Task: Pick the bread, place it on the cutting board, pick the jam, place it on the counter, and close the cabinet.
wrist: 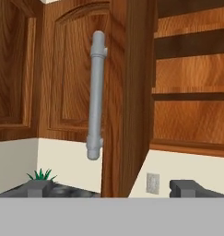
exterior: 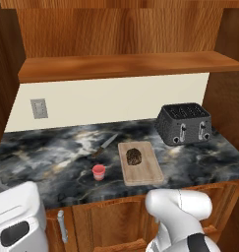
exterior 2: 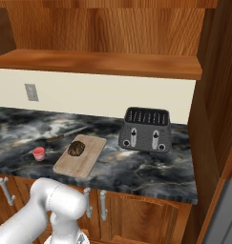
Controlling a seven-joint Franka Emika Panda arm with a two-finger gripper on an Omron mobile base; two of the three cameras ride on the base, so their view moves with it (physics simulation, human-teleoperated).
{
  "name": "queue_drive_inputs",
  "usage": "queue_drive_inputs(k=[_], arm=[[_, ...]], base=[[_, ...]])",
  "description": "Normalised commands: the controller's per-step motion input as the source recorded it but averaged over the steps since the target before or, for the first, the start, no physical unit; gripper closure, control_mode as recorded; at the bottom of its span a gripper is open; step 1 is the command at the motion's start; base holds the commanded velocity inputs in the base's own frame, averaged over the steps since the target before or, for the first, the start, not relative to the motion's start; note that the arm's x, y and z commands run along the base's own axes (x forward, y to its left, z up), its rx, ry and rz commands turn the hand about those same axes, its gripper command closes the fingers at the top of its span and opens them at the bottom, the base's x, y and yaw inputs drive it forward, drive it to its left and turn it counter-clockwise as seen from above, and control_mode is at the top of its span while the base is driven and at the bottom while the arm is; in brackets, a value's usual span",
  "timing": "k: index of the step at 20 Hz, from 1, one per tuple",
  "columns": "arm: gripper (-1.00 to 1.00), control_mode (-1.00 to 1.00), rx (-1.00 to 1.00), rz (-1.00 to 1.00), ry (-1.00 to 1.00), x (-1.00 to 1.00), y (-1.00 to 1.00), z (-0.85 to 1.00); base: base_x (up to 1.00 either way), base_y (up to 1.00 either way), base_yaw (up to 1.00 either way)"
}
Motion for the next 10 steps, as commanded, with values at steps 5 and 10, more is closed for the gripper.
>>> queue_drive_inputs(k=[5,10], arm=[[-1.00,-1.00,0.00,0.00,0.00,0.13,0.12,-0.06],[-1.00,-1.00,0.00,0.00,0.00,0.21,0.12,-0.07]], base=[[0.00,0.00,0.00],[0.00,0.00,0.00]])
